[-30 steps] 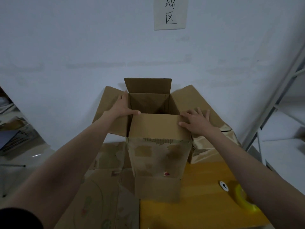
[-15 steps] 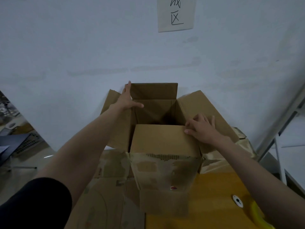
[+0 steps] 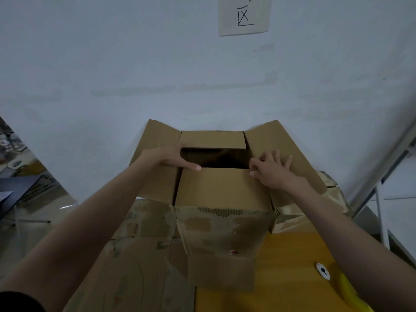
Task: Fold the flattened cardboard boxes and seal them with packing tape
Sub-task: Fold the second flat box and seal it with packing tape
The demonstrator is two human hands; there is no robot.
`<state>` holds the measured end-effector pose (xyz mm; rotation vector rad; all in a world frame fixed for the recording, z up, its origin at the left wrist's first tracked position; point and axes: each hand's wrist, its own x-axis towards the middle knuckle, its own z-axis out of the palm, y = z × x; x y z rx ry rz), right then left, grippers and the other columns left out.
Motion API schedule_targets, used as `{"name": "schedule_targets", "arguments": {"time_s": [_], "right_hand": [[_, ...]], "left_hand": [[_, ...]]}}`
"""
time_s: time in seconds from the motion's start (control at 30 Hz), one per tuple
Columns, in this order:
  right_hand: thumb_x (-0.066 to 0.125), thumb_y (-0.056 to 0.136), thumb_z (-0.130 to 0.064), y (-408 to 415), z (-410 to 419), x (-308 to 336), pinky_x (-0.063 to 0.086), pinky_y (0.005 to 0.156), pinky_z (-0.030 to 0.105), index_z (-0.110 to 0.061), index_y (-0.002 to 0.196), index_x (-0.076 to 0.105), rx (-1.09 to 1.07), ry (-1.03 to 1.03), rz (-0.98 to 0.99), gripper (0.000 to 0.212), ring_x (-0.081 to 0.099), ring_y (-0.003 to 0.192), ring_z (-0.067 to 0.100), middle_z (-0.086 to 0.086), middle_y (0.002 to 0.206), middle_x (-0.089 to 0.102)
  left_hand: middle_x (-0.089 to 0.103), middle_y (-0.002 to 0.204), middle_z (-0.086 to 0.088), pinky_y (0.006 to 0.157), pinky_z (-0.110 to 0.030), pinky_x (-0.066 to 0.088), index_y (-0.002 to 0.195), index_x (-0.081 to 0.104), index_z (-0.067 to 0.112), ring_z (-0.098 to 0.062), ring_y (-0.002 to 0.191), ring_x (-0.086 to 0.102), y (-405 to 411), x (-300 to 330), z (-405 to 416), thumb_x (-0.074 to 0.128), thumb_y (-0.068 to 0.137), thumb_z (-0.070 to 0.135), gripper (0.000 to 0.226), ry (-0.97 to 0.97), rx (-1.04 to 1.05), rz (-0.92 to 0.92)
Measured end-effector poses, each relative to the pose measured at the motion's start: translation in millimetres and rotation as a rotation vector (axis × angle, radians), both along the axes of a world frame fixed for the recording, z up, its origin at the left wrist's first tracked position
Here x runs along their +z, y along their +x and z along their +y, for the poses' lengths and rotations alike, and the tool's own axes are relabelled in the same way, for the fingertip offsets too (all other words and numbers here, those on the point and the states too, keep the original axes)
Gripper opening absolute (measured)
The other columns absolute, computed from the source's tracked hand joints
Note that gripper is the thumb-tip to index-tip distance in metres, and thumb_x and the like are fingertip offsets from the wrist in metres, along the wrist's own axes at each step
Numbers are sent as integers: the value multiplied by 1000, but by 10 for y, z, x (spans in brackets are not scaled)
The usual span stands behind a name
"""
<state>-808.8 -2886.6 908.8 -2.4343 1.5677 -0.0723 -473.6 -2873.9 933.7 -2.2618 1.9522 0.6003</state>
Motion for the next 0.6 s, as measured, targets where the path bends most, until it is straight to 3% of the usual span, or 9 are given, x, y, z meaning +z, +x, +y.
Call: {"name": "schedule_targets", "arguments": {"time_s": [0.23,0.47,0.6], "right_hand": [[42,102,-47,164,140,-93,-12,110,74,-33,118,51,-2,-24,84,24,-12,148,50,13,160,18],[53,96,-49,-28,249,-140,-8,116,67,-28,145,36,-95,-227,47,56,-6,149,48,20,160,17],[58,97,-31,-228,269,-70,11,118,65,-19,148,29,-268,-259,63,59,6,146,53,26,161,6]], "left_hand": [[-10,167,3,116,-57,-14,159,-7,28,-27,153,-13,-97,-124,218,39,42,108,149,85,-60,-266],[-13,166,4,115,-54,-20,158,-9,29,-26,151,-20,-102,-250,388,36,41,109,149,52,-70,-247],[-12,166,5,115,-55,-19,158,-10,29,-28,151,-19,-123,-327,465,37,45,107,145,26,-73,-259]]}}
